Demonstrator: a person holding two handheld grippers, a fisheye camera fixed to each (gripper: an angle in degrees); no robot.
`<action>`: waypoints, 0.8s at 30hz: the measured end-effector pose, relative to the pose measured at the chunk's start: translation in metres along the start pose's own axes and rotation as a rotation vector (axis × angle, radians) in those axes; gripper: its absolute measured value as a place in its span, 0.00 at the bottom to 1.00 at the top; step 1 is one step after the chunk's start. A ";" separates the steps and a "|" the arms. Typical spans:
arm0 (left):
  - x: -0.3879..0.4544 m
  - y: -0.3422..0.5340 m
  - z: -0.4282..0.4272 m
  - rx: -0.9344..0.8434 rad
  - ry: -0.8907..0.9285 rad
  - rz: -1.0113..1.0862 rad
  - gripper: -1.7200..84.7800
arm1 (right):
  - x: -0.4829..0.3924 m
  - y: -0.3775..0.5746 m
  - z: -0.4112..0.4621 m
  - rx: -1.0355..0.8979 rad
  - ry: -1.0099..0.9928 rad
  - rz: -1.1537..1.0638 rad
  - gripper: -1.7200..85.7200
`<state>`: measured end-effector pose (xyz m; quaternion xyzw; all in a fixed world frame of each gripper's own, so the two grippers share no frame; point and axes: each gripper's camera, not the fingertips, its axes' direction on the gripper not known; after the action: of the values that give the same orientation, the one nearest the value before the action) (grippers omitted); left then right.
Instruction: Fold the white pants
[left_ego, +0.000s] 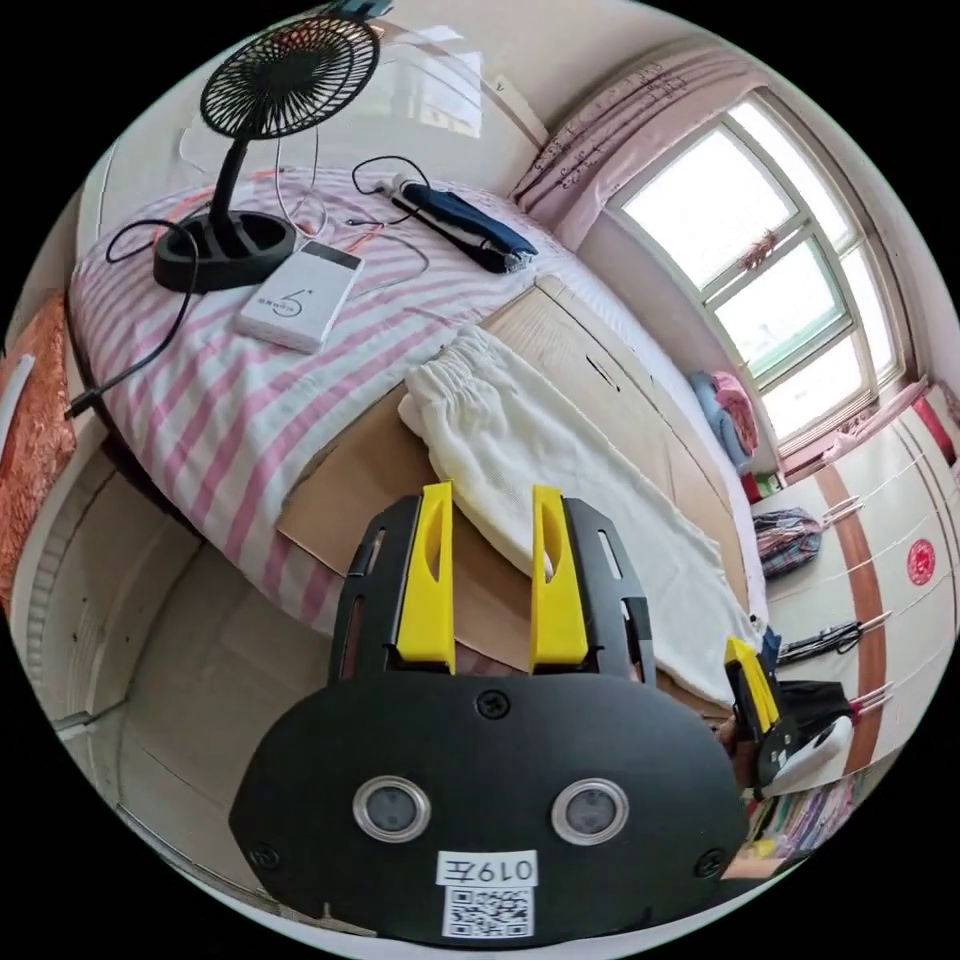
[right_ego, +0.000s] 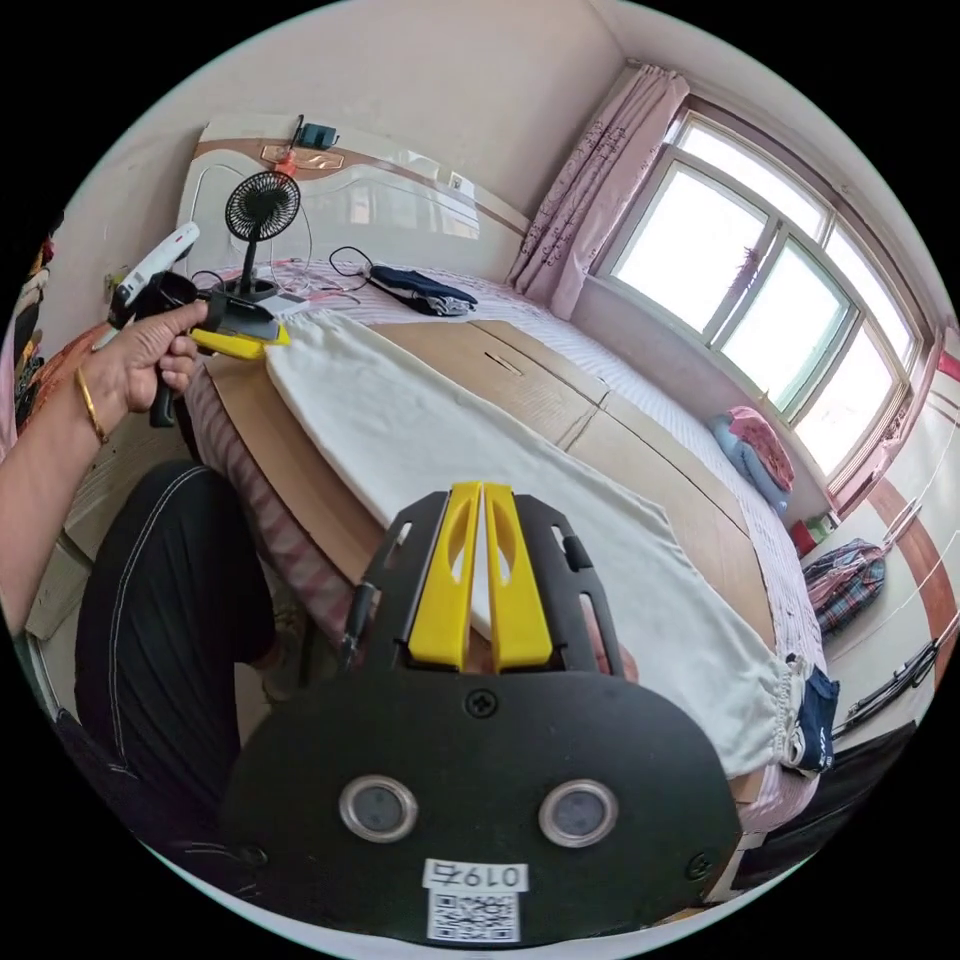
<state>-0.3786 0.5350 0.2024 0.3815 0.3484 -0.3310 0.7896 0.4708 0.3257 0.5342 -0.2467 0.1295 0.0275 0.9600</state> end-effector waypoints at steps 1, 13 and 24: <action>0.002 0.002 -0.001 0.007 0.011 -0.010 0.12 | 0.001 0.012 0.003 -0.019 0.061 -0.005 0.01; 0.196 0.070 -0.001 0.078 -0.108 0.616 0.05 | 0.080 0.094 0.021 -0.107 0.007 0.207 0.01; 0.232 0.076 -0.005 -0.014 -0.105 0.646 0.04 | 0.059 0.127 0.023 -0.056 -0.056 0.136 0.01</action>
<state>-0.1960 0.5170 0.0419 0.4493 0.1704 -0.0802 0.8733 0.5183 0.4473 0.4792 -0.2632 0.1182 0.1032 0.9519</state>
